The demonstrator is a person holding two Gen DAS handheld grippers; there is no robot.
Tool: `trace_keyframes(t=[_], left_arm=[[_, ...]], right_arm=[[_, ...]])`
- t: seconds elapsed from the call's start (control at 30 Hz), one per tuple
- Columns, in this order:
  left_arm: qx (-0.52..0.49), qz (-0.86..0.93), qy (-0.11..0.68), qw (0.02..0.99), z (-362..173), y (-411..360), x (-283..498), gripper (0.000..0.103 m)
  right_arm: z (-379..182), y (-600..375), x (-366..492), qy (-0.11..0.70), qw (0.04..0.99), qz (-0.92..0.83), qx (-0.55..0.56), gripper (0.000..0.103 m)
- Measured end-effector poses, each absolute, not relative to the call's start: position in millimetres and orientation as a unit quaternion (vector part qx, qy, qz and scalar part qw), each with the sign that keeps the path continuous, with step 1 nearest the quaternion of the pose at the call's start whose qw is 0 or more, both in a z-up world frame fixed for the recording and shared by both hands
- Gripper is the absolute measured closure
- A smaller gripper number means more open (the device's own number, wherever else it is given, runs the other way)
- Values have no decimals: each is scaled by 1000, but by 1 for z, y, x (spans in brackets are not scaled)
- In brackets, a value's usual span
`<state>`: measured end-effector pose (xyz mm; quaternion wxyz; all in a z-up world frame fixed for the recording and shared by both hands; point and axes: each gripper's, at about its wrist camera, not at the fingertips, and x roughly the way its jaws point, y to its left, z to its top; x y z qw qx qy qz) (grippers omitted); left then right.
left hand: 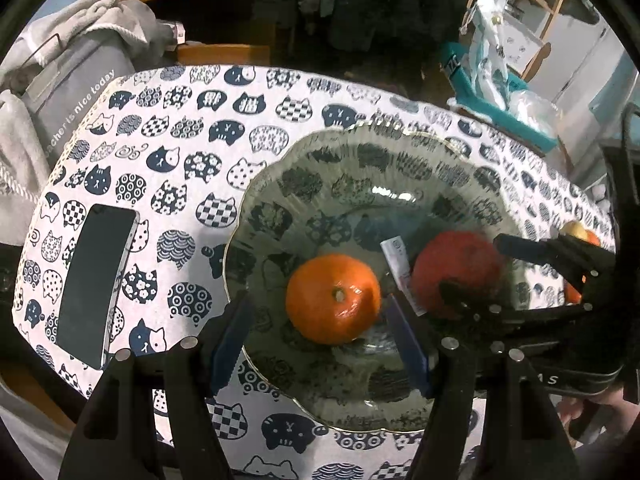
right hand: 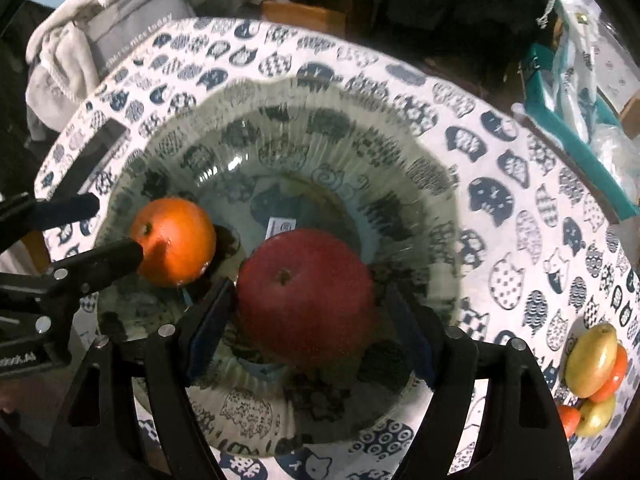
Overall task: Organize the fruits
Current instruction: 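Lower the orange into the bowl with the left gripper while the right gripper lowers the apple beside it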
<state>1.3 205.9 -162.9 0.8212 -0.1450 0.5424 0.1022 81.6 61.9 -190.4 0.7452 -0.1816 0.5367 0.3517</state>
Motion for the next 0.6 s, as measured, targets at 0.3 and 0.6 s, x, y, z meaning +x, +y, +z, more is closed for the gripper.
trace_keyframes(t=[0.3, 0.6], left_arm=[[-129, 92, 492, 856, -117, 193, -1, 30], [-110, 76, 448, 884, -79, 175, -5, 28]], right_arm=[[-136, 37, 82, 483, 791, 349, -138, 24], [-76, 4, 84, 432, 836, 325, -94, 24]])
